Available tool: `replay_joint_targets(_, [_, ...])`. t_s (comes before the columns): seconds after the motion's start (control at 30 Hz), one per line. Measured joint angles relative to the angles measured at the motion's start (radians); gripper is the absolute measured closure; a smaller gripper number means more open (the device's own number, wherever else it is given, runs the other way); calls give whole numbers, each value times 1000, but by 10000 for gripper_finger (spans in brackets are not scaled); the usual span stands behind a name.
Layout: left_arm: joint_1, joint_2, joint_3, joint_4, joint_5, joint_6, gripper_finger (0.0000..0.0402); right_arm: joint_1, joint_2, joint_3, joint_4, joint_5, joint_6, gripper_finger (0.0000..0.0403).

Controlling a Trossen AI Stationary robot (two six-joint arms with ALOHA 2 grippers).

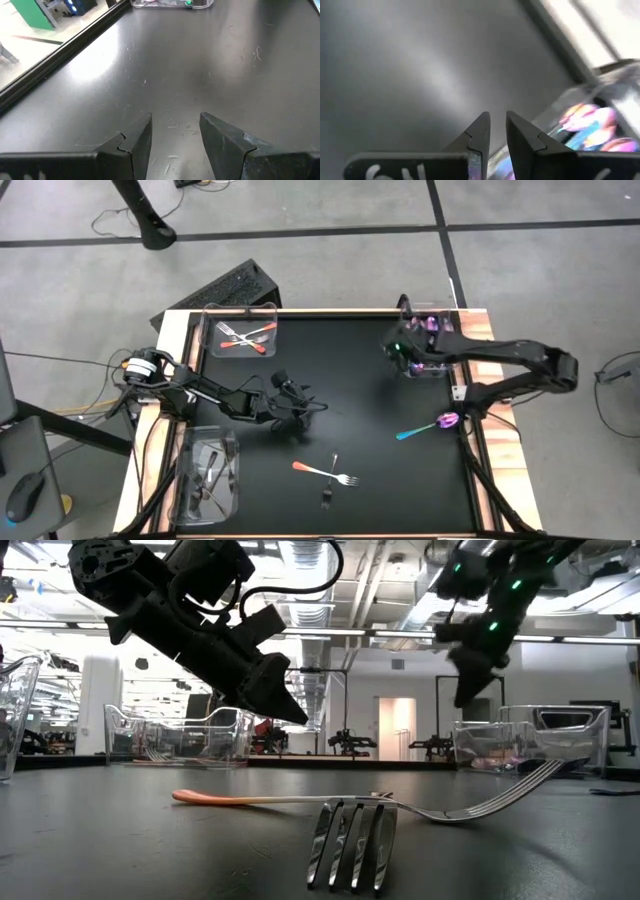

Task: Sort silverware by color (type)
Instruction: Put the violet spoon into the top right transparent bin

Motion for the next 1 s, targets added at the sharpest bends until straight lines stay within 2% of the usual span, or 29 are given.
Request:
replay_joint_targets(0.1, [0,0,0,4,0,-2,246,128,-40,1,-95,-95,28,321])
replay_joint_targets(0.2, [-4,0,0,17,0,-3,246,275,-41,0,-198,-155,132,321])
replay_joint_targets(0.43, [-4,0,0,54,1,2,246,633,-22,-1,-319,-188,309,321])
replay_joint_targets(0.53, [-4,0,0,66,1,3,246,748,-7,0,-350,-188,382,321])
replay_joint_targets(0.73, [-4,0,0,72,2,6,246,870,44,-57,-384,-187,545,320])
replay_joint_targets(0.9, [-4,0,0,128,1,48,246,901,68,-132,-378,-215,650,320])
replay_joint_targets(1.0, [-4,0,0,165,2,54,246,918,71,-167,-363,-219,657,320])
